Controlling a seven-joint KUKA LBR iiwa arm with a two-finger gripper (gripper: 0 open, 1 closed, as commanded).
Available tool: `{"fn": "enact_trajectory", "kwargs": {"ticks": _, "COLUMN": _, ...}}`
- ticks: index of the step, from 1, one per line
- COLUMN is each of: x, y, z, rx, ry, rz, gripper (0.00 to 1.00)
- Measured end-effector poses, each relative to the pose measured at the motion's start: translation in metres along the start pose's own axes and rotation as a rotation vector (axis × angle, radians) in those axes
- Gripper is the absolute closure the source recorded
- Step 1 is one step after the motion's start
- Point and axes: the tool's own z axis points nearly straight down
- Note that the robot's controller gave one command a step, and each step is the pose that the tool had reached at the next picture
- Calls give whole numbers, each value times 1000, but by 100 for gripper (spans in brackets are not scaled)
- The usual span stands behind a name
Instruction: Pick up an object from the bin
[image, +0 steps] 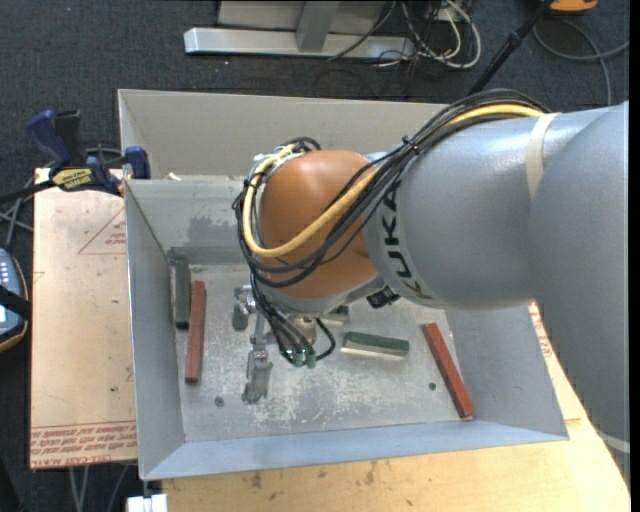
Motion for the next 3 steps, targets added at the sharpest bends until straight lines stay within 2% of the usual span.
{"fn": "enact_trajectory", "kwargs": {"ticks": 1, "x": -2, "y": -1, "z": -4, "rx": -1, "ry": -7, "rz": 4, "gripper": 0}}
{"fn": "enact_trajectory", "kwargs": {"ticks": 2, "x": -19, "y": 15, "z": 40, "rx": -2, "ry": -17, "rz": -235, "gripper": 0}}
{"fn": "enact_trajectory", "kwargs": {"ticks": 3, "x": -58, "y": 49, "z": 51, "rx": -2, "ry": -14, "rz": -453, "gripper": 0}}
